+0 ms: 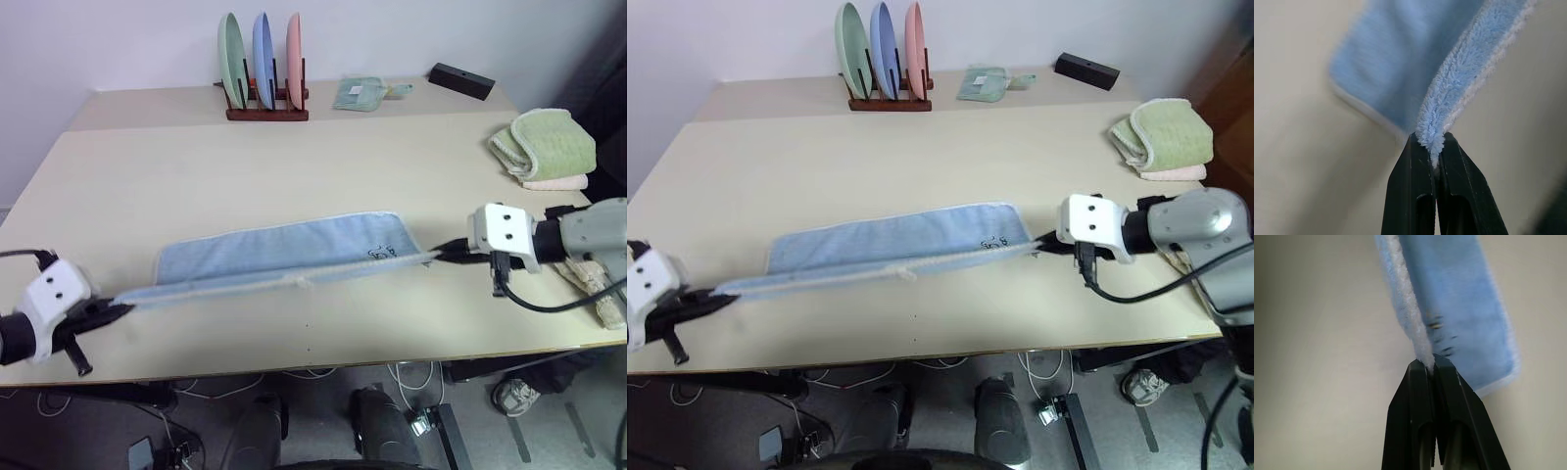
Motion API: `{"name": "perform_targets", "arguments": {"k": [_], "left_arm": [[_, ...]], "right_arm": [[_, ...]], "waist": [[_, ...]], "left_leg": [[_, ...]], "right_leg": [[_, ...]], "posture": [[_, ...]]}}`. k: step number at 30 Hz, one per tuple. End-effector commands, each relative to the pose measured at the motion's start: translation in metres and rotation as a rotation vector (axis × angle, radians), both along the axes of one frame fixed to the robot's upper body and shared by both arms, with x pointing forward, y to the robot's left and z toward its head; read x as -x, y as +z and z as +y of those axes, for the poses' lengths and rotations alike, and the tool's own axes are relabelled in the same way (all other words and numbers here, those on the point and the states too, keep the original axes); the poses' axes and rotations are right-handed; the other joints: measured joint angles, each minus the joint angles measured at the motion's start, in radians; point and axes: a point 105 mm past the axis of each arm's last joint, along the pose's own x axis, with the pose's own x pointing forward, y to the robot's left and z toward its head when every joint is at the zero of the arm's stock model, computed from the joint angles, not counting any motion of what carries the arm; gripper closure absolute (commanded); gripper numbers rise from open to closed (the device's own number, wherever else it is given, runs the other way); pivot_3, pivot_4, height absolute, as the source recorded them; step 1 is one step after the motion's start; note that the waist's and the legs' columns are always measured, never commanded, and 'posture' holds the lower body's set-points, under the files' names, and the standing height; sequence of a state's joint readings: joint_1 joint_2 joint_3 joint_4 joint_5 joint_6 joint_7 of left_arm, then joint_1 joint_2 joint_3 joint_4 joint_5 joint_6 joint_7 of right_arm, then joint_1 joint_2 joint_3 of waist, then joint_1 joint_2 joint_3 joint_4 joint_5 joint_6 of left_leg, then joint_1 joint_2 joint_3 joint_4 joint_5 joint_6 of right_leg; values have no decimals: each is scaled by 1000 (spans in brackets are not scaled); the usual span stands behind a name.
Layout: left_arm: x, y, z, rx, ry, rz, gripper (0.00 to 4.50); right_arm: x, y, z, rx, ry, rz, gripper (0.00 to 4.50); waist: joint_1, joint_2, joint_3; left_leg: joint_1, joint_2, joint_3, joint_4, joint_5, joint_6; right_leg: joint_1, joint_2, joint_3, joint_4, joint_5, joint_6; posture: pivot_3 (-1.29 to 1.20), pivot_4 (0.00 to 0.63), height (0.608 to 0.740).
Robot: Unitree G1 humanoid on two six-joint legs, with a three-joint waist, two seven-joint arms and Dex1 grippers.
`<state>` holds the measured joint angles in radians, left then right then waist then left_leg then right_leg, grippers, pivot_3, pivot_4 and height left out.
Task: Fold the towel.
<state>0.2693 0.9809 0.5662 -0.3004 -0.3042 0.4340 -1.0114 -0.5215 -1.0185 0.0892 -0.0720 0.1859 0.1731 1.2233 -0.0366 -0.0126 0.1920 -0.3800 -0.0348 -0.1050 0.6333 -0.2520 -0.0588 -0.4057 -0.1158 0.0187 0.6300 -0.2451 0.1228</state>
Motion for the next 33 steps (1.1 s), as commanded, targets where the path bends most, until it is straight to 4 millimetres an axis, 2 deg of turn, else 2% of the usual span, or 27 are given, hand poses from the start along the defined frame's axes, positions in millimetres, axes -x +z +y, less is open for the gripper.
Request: {"name": "perform_targets", "arguments": {"k": [1, 4, 7, 12, 18, 21, 27, 28, 29, 31, 33], "left_arm": [[-24, -4, 10, -49, 64, -65, 4500], [-44, -6, 14, -47, 96, -106, 4500], [-58, -13, 16, -38, 115, -110, 4500], [-60, -28, 15, -31, 104, -69, 4500], [-58, -35, 15, 1, 128, -51, 4500], [-59, -34, 16, 52, 157, -54, 3590], [-74, -15, 29, 113, 299, -197, 706], [-78, -11, 32, 129, 333, -232, 256], [-80, -8, 34, 140, 355, -254, 256], [-91, 4, 44, 244, 508, -358, 256], [-97, 6, 50, 324, 630, -407, 256]], "right_arm": [[-31, 6, 4, 10, -29, -119, 4464], [-53, 6, 13, 14, -33, -163, 4464], [-69, -3, 21, 22, -24, -154, 4464], [-88, -19, 24, 38, -41, -160, 4464], [-93, -25, 25, 11, -46, -158, 4464], [-97, -18, 24, -19, -69, -183, 3642], [-106, 6, 16, -55, -138, -325, 810], [-107, 9, 13, -64, -153, -346, 801], [-107, 11, 12, -70, -162, -358, 801], [-105, 16, 2, -102, -216, -391, 801], [-100, 17, -7, -119, -260, -408, 801]], "waist": [[-5, 0, 0], [-8, 0, 0], [-8, 0, 0], [-9, 0, 0], [-8, 0, 0], [-8, 0, 0], [-8, 0, 0], [-8, 0, 0], [-7, 0, 0], [-5, 0, 0], [3, -1, 0]], "left_leg": [[0, 0, 0, 0, 0, 0], [-1, 0, 0, -2, 0, 0], [-3, 0, -1, -3, 0, 0], [-9, 0, 0, -3, 0, -1], [-11, 0, -1, -3, 1, -1], [-11, 0, -1, -2, 1, -2], [-11, -1, -2, -2, 1, -2], [-11, -1, -2, -2, 1, -2], [-11, -1, -2, -2, 1, -2], [-11, -1, -2, -2, 2, -2], [-11, -1, -3, -2, 2, -3]], "right_leg": [[-1, 0, 0, 0, 0, 1], [-2, 0, 0, 0, 2, 4], [-5, 1, 0, 1, 3, 6], [-10, 1, 0, 1, 4, 6], [-13, 1, 0, 3, 4, 6], [-13, 1, 0, 3, 4, 6], [-13, 1, 0, 4, 4, 6], [-13, 1, 0, 4, 4, 6], [-13, 1, 0, 4, 4, 6], [-13, 1, 0, 4, 4, 7], [-13, 1, 0, 4, 4, 7]], "posture": [[0, 150, 740], [0, 150, 740], [0, 150, 740], [0, 150, 740], [0, 150, 740], [0, 150, 740], [0, 150, 740], [0, 150, 740], [0, 150, 740], [0, 150, 740], [0, 150, 740]]}}
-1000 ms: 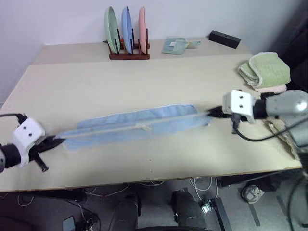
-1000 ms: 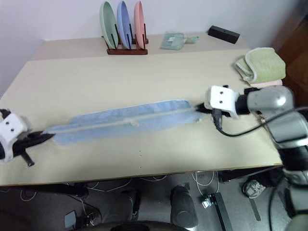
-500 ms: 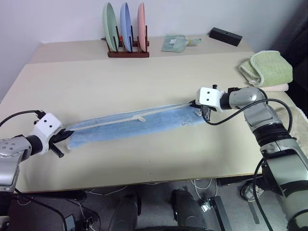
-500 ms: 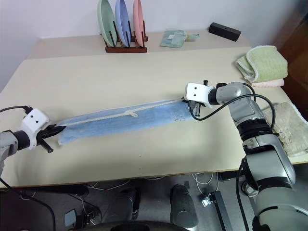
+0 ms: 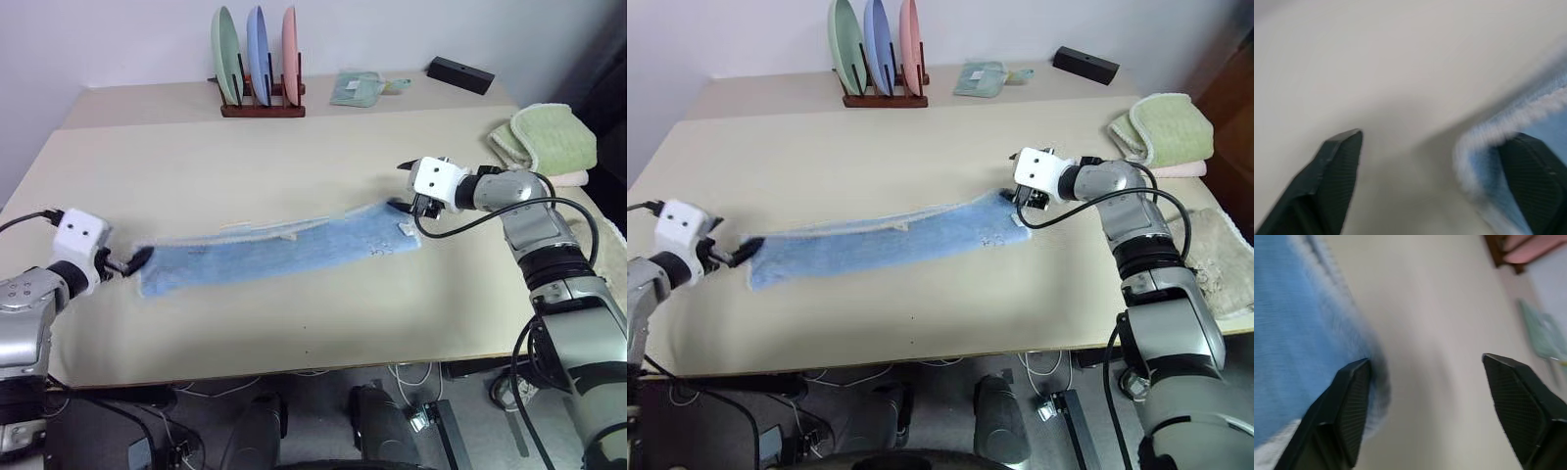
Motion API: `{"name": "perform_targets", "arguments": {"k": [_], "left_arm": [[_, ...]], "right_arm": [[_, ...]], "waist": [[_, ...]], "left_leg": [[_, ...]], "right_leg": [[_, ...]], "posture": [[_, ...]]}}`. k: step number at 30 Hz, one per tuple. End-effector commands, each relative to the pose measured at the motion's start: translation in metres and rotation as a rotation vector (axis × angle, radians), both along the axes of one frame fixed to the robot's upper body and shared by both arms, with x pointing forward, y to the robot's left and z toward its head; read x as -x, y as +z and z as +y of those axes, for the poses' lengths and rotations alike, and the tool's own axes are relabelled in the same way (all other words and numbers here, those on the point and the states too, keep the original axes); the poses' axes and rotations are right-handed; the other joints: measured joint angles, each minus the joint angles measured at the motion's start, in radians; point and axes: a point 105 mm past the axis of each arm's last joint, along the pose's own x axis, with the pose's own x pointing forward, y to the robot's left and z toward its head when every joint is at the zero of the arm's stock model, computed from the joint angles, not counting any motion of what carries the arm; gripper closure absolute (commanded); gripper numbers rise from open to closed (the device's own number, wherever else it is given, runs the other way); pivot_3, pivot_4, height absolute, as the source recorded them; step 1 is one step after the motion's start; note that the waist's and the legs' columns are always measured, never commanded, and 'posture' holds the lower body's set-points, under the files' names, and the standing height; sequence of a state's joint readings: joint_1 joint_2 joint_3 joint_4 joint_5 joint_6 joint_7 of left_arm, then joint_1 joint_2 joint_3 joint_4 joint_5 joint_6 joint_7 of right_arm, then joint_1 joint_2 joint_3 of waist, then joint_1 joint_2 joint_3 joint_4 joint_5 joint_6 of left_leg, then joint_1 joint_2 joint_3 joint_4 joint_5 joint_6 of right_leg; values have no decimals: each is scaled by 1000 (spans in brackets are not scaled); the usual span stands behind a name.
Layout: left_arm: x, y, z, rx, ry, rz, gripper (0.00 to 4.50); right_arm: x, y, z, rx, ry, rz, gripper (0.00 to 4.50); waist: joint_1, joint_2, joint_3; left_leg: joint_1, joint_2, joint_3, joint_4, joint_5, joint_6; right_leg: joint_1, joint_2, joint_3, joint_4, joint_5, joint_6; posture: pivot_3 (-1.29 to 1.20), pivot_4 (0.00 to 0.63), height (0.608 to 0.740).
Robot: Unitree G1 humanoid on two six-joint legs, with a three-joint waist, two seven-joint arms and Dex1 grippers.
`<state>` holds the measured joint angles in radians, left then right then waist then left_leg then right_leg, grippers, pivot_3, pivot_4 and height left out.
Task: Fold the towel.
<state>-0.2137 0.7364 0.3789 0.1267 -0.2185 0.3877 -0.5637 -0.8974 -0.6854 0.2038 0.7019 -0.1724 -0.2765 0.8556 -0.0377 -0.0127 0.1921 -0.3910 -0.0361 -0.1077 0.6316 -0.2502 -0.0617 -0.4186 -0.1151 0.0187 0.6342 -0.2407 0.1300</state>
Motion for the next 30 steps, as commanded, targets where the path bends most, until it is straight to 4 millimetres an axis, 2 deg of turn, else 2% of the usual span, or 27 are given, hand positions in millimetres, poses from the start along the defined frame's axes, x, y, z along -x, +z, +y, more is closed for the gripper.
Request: {"name": "perform_targets", "arguments": {"k": [1, 5, 8, 11, 14, 16, 18, 20, 24, 27, 30], "left_arm": [[-5, 14, 19, 102, 214, -117, 256], [-6, 5, 10, 113, 213, -104, 256], [0, 8, -4, 100, 122, -108, 256], [8, 22, -19, 99, -18, -142, 172], [18, 27, -38, 25, -159, -128, 172], [23, 27, -58, -12, -266, -107, 172], [32, 24, -110, -56, -517, -73, 172], [45, 20, -152, -70, -716, -52, 172], [63, 16, -198, -46, -923, -36, 172], [68, 17, -216, -20, -984, -44, 172], [70, 15, -223, -9, -1004, -42, 172]], "right_arm": [[8, 24, -15, -67, -71, -107, 801], [21, 20, -19, -98, -106, -94, 801], [50, 11, -29, -260, -136, 85, 801], [82, 2, -27, -498, -162, 313, 47], [106, -15, -22, -650, -233, 485, 47], [117, -33, -24, -748, -348, 592, 47], [127, -53, -16, -880, -441, 719, 47], [128, -67, -8, -963, -516, 786, 47], [111, -76, -1, -1127, -674, 827, 47], [100, -74, 9, -1227, -698, 846, 47], [90, -71, 14, -1311, -720, 853, 47]], "waist": [[3, -1, -1], [-6, -1, -1], [-4, -1, -1], [0, -1, -1], [1, -1, -1], [1, -1, -1], [2, -1, -1], [12, -4, -3], [16, -2, -3], [19, -1, -3], [18, -1, -3]], "left_leg": [[0, 0, -1, 0, 0, 0], [0, 0, 0, 1, 0, 0], [0, 0, 0, 0, 0, 0], [0, 0, 0, 1, 0, 0], [1, 0, -1, 1, 0, 0], [2, 0, -2, 1, 0, 0], [3, 0, -1, 2, 0, 0], [3, 1, -2, 2, 0, 0], [4, 0, 0, 2, 0, 0], [4, 1, -2, 2, 0, 0], [4, 1, -2, 2, 0, 0]], "right_leg": [[0, 0, -1, 0, 0, 0], [1, 0, 0, 0, 0, 1], [0, 0, 0, 0, 0, 1], [1, 0, 0, 0, 0, 1], [4, 0, 0, -1, 0, 0], [5, 0, -1, -1, 0, 0], [7, 0, 0, -3, 0, 0], [8, 1, -1, -3, 0, 0], [7, 1, 1, -3, 1, -1], [7, 2, 1, -3, 1, -2], [7, 3, 0, -3, 1, -1]], "posture": [[0, 150, 740], [0, 150, 740], [0, 150, 740], [0, 150, 740], [0, 150, 740], [0, 150, 740], [0, 150, 740], [0, 150, 740], [0, 150, 740], [0, 150, 740], [0, 150, 740]]}}
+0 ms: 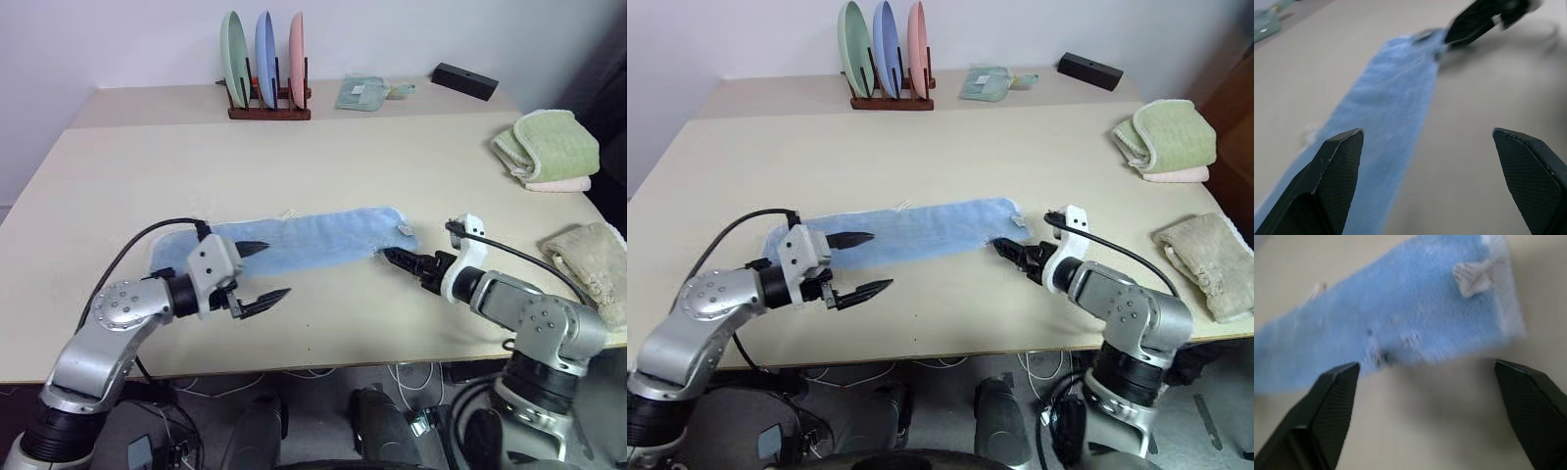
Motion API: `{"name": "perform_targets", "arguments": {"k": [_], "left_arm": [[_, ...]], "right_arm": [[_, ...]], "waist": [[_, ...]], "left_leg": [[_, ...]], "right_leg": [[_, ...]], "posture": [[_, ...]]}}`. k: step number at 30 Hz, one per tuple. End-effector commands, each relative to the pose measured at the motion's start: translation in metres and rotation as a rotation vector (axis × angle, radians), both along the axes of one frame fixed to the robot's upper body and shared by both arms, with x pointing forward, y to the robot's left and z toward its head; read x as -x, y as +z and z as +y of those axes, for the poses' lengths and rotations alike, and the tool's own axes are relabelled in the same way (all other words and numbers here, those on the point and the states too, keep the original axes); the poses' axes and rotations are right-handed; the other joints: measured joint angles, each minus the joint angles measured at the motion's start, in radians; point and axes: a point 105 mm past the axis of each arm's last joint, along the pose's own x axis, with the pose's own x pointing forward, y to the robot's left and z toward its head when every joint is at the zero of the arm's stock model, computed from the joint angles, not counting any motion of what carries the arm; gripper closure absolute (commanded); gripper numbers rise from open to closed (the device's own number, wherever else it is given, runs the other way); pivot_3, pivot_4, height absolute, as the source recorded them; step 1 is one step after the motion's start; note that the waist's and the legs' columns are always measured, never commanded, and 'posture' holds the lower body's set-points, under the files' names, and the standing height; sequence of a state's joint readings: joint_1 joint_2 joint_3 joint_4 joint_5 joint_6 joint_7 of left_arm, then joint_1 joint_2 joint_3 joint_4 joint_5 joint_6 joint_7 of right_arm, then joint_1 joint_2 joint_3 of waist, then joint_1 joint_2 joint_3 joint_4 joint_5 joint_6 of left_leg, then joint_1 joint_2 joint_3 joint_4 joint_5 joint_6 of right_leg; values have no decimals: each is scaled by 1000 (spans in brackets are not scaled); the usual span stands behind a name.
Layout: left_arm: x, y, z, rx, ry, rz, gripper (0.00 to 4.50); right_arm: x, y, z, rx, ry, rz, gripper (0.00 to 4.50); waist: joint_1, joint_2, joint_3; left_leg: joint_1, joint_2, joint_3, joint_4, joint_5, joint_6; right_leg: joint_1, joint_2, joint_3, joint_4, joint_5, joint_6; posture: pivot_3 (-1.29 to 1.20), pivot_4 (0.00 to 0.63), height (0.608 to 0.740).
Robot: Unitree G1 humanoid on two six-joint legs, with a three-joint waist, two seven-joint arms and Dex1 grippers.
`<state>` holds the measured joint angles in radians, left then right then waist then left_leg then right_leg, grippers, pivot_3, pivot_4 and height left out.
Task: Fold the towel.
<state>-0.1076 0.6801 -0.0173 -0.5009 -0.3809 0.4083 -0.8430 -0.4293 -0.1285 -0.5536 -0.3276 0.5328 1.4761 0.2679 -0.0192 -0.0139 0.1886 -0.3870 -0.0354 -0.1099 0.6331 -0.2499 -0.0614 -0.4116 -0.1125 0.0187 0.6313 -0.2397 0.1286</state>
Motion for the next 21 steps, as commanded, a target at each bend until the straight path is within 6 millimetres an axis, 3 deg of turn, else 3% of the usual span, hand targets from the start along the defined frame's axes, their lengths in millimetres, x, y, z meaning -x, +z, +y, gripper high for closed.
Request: {"name": "perform_targets", "arguments": {"k": [1, 5, 8, 14, 17, 21], "left_arm": [[6, 7, -10, 7, -41, -31, 172], [11, 2, -13, 6, -44, -21, 172], [13, 2, -13, 16, -29, -18, 172], [12, -2, -9, 39, 24, -3, 172], [9, -3, -6, 61, 65, 0, 172], [-3, -3, -1, 95, 132, -19, 172]], "right_arm": [[-13, 3, -2, -66, -88, 16, 47], [-28, -1, -1, -110, -178, 59, 47], [-34, 0, -3, -139, -219, 58, 1340], [-39, 13, -11, -161, -269, -2, 4368], [-39, 32, -27, -162, -311, -83, 4439], [-35, 58, -65, -88, -392, -190, 4439]], "waist": [[-2, 0, 0], [-4, 1, 0], [-1, 1, 0], [-4, 3, 1], [-4, 3, 1], [6, 4, 2]], "left_leg": [[0, 0, 0, 0, 0, 0], [1, 0, 0, 0, 0, 0], [1, 0, 0, 0, 0, 0], [1, 0, 0, -1, 0, 0], [1, 0, 0, -1, 0, 0], [0, 0, 0, 0, 0, 0]], "right_leg": [[0, 0, 0, 0, 0, 0], [0, 0, 0, 0, 0, 0], [0, 0, 0, 0, 0, 0], [0, 0, 0, 0, 0, 0], [0, 0, 0, 0, 0, 0], [0, 0, 0, -1, 0, 0]], "posture": [[0, 150, 740], [0, 150, 740], [0, 150, 740], [0, 150, 740], [0, 150, 740], [0, 150, 740]]}}
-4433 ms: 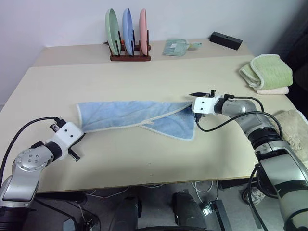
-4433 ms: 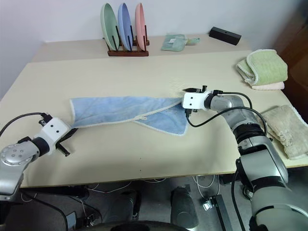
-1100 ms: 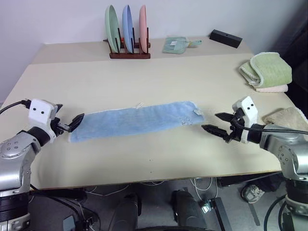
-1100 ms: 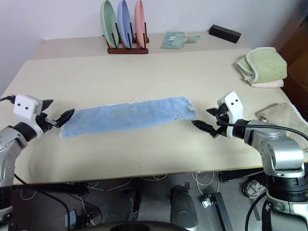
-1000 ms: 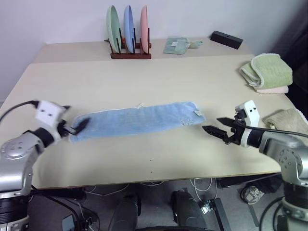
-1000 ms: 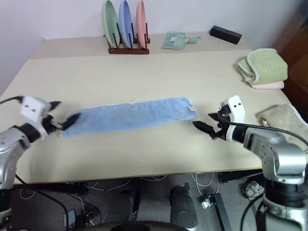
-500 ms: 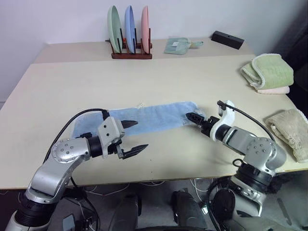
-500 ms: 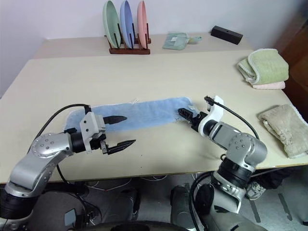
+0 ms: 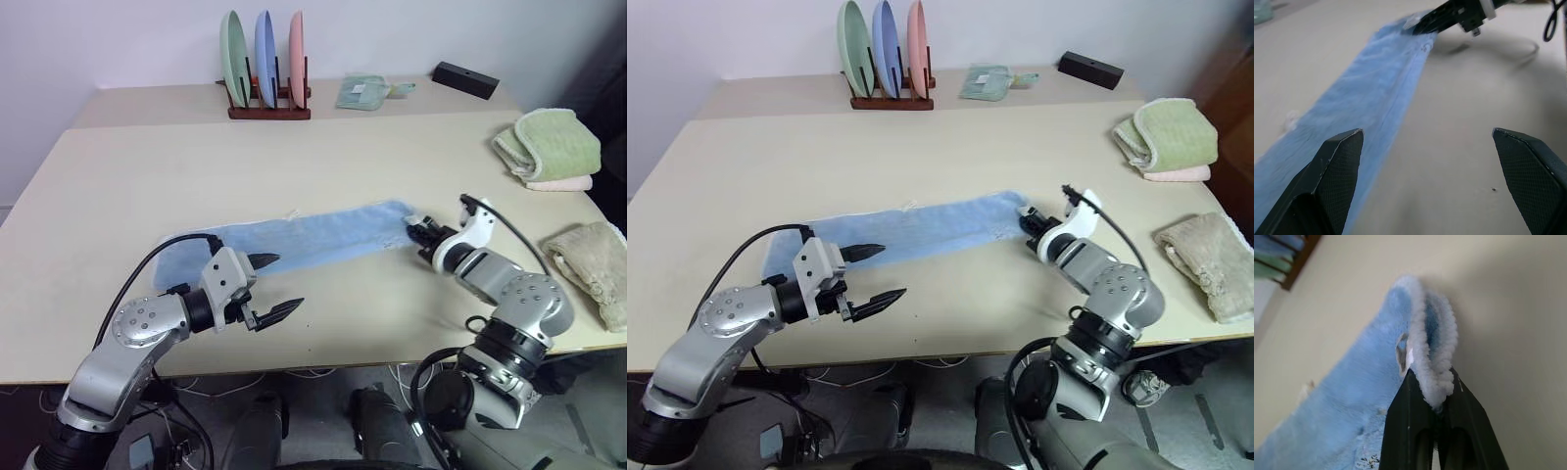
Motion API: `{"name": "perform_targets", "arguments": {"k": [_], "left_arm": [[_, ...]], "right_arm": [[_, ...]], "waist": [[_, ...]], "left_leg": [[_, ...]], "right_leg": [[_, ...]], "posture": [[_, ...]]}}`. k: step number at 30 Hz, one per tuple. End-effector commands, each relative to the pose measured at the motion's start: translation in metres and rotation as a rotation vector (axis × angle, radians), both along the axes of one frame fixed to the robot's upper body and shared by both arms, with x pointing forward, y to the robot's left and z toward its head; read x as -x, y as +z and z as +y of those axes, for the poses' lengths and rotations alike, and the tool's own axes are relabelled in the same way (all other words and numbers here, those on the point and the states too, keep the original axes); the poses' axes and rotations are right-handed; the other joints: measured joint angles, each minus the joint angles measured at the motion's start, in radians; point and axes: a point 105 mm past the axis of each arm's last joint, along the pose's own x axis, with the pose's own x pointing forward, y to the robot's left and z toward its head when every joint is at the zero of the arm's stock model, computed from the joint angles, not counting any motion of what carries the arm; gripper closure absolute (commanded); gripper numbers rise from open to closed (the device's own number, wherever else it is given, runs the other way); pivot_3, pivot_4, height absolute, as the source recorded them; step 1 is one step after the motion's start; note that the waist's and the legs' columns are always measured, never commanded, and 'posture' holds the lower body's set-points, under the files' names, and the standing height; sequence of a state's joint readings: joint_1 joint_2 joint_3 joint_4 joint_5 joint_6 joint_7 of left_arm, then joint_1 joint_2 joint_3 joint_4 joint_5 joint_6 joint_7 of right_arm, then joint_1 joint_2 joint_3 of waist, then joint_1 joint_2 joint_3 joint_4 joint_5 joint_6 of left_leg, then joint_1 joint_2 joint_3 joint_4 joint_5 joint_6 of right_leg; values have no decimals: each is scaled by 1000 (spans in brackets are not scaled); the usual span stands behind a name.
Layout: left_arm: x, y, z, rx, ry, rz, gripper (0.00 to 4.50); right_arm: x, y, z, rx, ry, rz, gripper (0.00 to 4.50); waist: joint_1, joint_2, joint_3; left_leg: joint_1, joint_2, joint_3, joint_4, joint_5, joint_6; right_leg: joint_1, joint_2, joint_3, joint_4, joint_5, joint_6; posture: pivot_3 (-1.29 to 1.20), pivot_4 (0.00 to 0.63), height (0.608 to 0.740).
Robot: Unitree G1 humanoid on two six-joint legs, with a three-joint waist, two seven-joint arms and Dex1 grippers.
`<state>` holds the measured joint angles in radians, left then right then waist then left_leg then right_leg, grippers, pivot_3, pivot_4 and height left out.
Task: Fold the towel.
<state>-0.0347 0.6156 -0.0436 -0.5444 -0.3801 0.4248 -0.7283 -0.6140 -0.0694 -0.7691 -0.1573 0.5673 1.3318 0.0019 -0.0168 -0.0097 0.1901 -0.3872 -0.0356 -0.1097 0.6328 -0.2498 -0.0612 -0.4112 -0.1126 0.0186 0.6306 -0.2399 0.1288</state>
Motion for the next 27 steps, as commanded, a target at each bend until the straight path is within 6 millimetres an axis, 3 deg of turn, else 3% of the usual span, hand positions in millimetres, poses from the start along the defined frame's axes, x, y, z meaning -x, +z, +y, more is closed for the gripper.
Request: {"name": "perform_targets", "arguments": {"k": [1, 5, 14, 18, 22, 27], "left_arm": [[-12, 10, 6, 31, 72, -65, 172], [-27, 17, 9, 102, 150, -94, 172], [-31, 9, 8, 119, 170, -82, 172], [-30, 6, 10, 118, 179, -70, 172], [-28, 2, 11, 118, 185, -60, 172], [-27, 0, 10, 122, 189, -56, 172]], "right_arm": [[4, 42, -33, 90, -91, -158, 4439], [8, 55, -44, 203, -105, -210, 4439], [15, 67, -21, 483, 34, -354, 4439], [22, 69, 1, 724, 214, -464, 4439], [30, 54, 34, 1038, 464, -561, 4439], [31, 42, 51, 1193, 599, -634, 4439]], "waist": [[3, 0, 0], [-5, 0, 0], [-21, 1, -1], [-21, 1, 0], [-24, 0, 0], [-21, 0, 0]], "left_leg": [[0, 0, 0, 0, 0, 0], [0, 0, 0, -1, 0, 0], [0, 0, 0, -1, 0, 0], [0, 0, 0, -1, 0, 0], [0, 0, 0, -1, 0, 0], [0, 0, 0, -1, 0, 0]], "right_leg": [[0, 0, 0, 0, 0, 0], [0, 0, -1, 0, 0, 0], [0, 0, 0, 0, -1, 1], [0, 0, 0, -1, -1, 1], [0, 0, -1, -1, -1, 1], [0, 0, 0, -1, -1, 1]], "posture": [[0, 150, 740], [0, 150, 740], [0, 150, 740], [0, 150, 740], [0, 150, 740], [0, 150, 740]]}}
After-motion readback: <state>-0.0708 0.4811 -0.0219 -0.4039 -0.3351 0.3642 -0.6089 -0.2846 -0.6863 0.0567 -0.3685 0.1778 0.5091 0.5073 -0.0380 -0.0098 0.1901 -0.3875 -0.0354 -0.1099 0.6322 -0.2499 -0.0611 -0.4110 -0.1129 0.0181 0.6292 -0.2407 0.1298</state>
